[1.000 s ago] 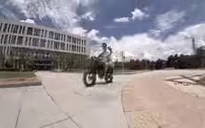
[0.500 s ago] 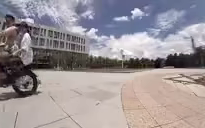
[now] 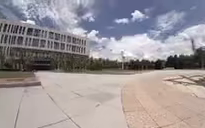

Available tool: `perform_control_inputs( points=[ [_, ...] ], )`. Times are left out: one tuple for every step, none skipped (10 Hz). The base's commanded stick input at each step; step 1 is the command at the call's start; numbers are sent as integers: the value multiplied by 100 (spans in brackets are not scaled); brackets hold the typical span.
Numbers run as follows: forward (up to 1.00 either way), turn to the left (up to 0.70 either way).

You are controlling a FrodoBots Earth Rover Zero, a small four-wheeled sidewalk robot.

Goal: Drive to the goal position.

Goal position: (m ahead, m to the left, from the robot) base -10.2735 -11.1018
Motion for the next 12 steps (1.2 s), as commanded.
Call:
perform_control_inputs(
  points=[
    [70,0],
    [70,0],
    [70,0],
    [70,0],
    [70,0],
    [70,0],
    [70,0],
    [70,0],
    [70,0],
    [70,0],
    [70,0],
    [70,0]
  ],
)
